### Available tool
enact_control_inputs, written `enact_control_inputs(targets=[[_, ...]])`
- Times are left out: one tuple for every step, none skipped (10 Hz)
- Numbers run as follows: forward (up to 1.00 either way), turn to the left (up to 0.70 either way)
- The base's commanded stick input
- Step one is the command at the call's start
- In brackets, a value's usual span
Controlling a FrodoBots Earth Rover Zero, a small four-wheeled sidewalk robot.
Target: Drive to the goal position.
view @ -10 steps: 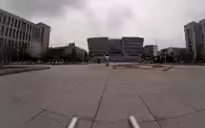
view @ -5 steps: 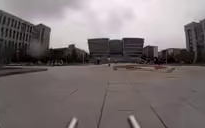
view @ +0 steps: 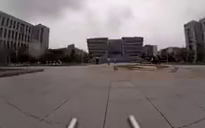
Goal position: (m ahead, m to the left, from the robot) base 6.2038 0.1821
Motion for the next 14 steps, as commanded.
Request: enact_control_inputs(targets=[[1.0,0.0],[1.0,0.0],[1.0,0.0],[1.0,0.0],[1.0,0.0],[1.0,0.0],[1.0,-0.02],[1.0,-0.17],[1.0,-0.08],[1.0,0.0],[1.0,0.0],[1.0,0.0],[1.0,0.0],[1.0,0.0]])
